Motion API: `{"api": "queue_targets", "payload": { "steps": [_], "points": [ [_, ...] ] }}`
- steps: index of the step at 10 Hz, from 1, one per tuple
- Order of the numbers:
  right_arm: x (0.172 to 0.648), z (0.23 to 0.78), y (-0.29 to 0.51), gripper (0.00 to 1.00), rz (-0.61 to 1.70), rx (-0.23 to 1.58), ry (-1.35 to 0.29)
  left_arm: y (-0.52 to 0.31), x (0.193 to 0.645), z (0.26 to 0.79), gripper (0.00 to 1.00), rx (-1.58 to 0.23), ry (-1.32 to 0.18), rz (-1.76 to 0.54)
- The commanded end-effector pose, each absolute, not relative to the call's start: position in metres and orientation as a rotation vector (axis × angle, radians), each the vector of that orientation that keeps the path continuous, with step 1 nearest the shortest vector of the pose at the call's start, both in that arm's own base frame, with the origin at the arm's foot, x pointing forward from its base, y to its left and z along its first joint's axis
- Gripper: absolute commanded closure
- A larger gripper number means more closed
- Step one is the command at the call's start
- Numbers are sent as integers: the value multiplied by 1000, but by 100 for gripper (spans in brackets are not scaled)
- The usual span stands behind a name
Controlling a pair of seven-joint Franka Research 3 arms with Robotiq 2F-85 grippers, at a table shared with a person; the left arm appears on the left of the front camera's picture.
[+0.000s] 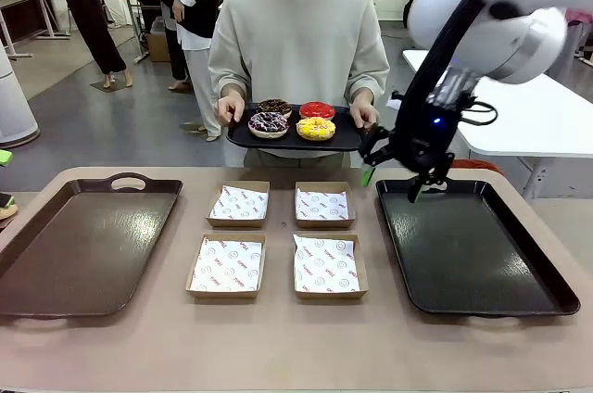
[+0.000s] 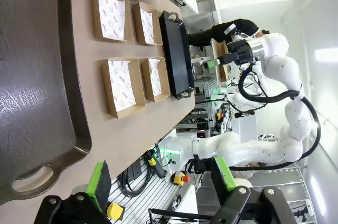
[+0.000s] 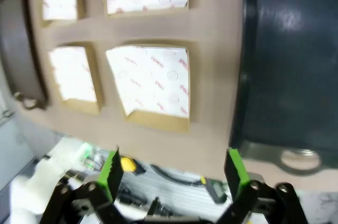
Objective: Individually package the donuts and arrange them on the tray.
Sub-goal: Pick up one Paper togo box.
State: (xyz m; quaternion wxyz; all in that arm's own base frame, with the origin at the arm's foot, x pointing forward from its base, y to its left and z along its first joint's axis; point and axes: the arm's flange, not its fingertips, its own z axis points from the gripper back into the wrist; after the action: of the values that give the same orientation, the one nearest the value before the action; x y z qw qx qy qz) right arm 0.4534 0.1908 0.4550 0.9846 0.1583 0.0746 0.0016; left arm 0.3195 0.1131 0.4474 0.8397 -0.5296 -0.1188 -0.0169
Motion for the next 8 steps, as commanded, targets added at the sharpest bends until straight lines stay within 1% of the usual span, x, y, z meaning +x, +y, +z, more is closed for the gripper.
{"api": "queue_targets", "payload": {
  "steps": [1,3,4,7,8],
  "points": [
    [427,444,209,0,-8,233,40,114,320,448,0,-1131,-260,-41],
    [400,423,225,0,43,178,-19,114,320,448,0,-1131,-260,-41],
    [391,412,226,0,65,161,-22,114,320,448,0,-1131,-260,-41],
    [382,390,230,0,77,108,-57,114,320,448,0,-1131,-260,-41],
    [382,396,228,0,98,152,-55,114,320,448,0,-1131,-260,-41]
  ]
}}
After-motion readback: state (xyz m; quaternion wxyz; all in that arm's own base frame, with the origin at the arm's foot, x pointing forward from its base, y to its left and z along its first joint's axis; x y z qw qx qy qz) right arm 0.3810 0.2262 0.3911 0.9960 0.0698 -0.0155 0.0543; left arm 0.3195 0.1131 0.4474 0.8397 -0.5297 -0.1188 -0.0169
